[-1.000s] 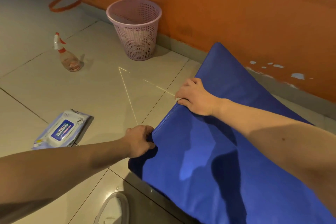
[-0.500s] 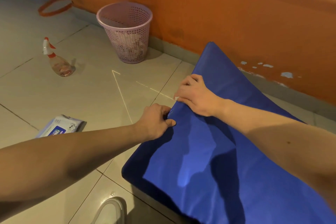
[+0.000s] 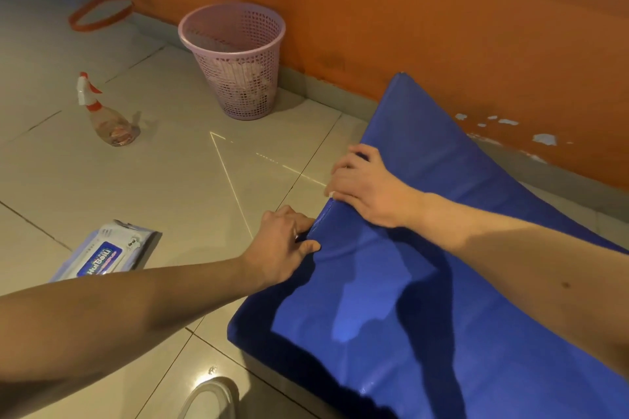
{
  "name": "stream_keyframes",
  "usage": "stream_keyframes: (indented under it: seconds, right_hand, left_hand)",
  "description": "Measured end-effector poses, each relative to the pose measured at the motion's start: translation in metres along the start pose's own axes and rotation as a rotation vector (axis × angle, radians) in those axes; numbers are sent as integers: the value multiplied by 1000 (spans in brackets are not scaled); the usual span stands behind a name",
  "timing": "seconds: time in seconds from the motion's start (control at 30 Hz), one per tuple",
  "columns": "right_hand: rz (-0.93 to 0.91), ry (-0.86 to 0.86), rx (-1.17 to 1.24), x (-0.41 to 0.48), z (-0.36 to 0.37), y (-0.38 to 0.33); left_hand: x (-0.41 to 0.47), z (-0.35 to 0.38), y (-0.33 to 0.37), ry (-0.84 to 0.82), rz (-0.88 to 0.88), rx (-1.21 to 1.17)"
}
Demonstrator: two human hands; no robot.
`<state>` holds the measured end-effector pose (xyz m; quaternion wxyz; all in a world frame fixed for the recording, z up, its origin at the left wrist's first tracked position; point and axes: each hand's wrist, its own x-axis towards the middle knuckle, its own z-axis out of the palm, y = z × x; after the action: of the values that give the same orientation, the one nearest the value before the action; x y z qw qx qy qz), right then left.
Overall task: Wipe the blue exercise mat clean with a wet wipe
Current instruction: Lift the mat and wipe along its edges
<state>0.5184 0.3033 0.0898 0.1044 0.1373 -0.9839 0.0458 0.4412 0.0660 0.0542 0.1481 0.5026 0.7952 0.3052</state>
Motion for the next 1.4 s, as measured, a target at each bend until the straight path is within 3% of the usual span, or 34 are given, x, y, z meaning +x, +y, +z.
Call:
stream_keyframes:
  seconds: [0.1, 0.23, 0.47, 0.6, 0.7, 0.87, 1.0, 1.07, 1.2, 1.3, 1.4]
  right_hand:
    - [143, 63, -103, 5, -13, 41]
    - [291, -7, -132, 11, -32, 72]
    - [249, 50, -139, 7, -32, 50]
    - [259, 67, -180, 2, -40, 38]
    - [243, 83, -194, -4, -48, 33]
    - [148, 135, -228, -18, -66, 56]
    - [322, 253, -218, -11, -86, 80]
    - [276, 240, -184, -8, -81, 66]
    - [91, 46, -158, -19, -69, 27]
    - [155, 158, -183, -20, -83, 53]
    - [344, 284, -312, -16, -107, 87]
  left_hand:
    - [4, 3, 3, 18, 69, 26]
    - [2, 4, -5, 5, 97, 59]
    - [18, -8, -5, -216, -262, 137]
    - [64, -18, 36, -165, -331, -169]
    - [94, -17, 54, -94, -275, -266]
    - [92, -10, 63, -35, -120, -100]
    - [87, -14, 69, -12, -19, -101]
    - [84, -14, 67, 13, 26, -100]
    - [76, -11, 59, 72, 81, -20]
    - [71, -8, 59, 103, 109, -35]
    - [65, -8, 63, 117, 132, -78]
